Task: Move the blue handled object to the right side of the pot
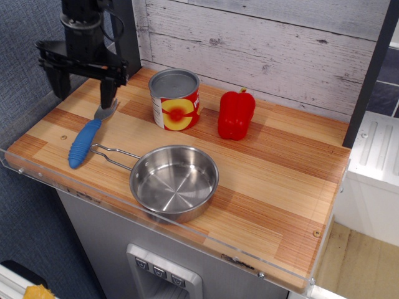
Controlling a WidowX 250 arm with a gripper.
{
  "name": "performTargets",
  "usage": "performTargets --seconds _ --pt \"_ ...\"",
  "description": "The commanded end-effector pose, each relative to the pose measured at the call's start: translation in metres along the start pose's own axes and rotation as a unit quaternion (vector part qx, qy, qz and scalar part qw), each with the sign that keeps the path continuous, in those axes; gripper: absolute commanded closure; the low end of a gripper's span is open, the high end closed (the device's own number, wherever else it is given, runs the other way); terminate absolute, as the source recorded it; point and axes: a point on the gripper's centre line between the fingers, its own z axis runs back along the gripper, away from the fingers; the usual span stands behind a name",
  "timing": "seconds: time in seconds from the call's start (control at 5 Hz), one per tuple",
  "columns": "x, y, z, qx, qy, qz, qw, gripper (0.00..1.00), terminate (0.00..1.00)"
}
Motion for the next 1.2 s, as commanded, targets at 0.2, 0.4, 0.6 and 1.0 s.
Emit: performTargets --seconds 0.2,0.4,0.6,1.0 --pt "-0.008 0.001 -0.019 -0.016 0.006 -0.004 0.9998 0.00 0.00" --pt "-0.014 -0.004 -0.029 -0.001 0.023 -0.011 0.9997 0.00 0.00" --pt "-0.016 0.003 -0.036 -0.002 0.033 0.001 0.9995 0.00 0.00" --pt "-0.013 -0.001 -0.055 -0.040 0.045 -0.022 0.9979 0.00 0.00"
